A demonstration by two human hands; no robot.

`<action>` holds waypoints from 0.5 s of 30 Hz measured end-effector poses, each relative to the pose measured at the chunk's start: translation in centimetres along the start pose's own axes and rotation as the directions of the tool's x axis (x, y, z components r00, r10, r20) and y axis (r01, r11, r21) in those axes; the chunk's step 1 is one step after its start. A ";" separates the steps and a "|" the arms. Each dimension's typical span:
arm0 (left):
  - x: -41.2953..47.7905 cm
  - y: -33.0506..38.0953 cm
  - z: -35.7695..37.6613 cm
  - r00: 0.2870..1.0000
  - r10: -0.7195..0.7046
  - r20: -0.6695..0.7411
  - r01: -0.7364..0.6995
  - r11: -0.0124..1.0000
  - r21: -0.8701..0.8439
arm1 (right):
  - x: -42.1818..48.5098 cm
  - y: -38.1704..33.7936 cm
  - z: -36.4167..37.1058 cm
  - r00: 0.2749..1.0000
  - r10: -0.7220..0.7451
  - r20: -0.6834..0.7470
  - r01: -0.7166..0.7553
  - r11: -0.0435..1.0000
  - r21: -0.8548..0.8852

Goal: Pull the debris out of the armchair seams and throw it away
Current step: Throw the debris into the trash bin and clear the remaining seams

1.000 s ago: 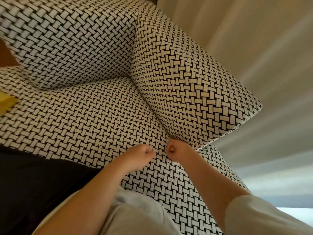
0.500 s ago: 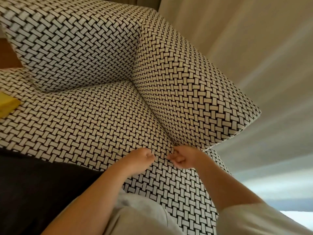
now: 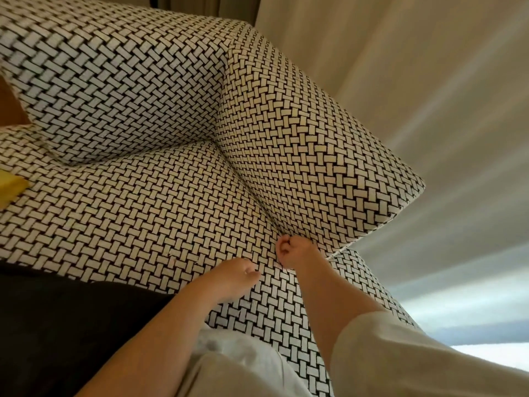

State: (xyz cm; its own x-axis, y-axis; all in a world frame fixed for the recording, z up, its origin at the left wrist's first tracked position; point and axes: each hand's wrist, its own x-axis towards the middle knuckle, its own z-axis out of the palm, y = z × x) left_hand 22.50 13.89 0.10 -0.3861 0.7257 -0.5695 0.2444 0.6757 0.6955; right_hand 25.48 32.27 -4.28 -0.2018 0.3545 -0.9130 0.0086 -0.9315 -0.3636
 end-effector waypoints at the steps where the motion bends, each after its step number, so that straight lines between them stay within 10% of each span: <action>1: 0.1 0.0 0.0 1.000 0.000 -0.008 0.000 1.000 -0.010 | 0.1 0.3 0.1 0.999 -0.037 -0.025 0.038 0.998 0.049; 6: 0.2 0.0 0.0 1.000 -0.014 -0.013 0.014 1.000 -0.021 | 0.3 1.3 -0.1 0.986 -0.164 -0.001 0.163 0.980 0.116; 15: 1.0 -0.5 -0.5 0.982 -0.067 -0.178 0.038 0.987 -0.159 | -1.6 2.3 -0.2 0.936 -0.302 0.181 0.346 0.880 -0.325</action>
State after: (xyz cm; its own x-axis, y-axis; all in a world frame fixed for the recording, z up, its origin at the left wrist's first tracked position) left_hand 21.56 14.17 -0.59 -0.5538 0.6445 -0.5273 0.0848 0.6736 0.7343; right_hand 26.05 29.55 -3.69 -0.3686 0.5981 -0.7116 0.2559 -0.6706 -0.6963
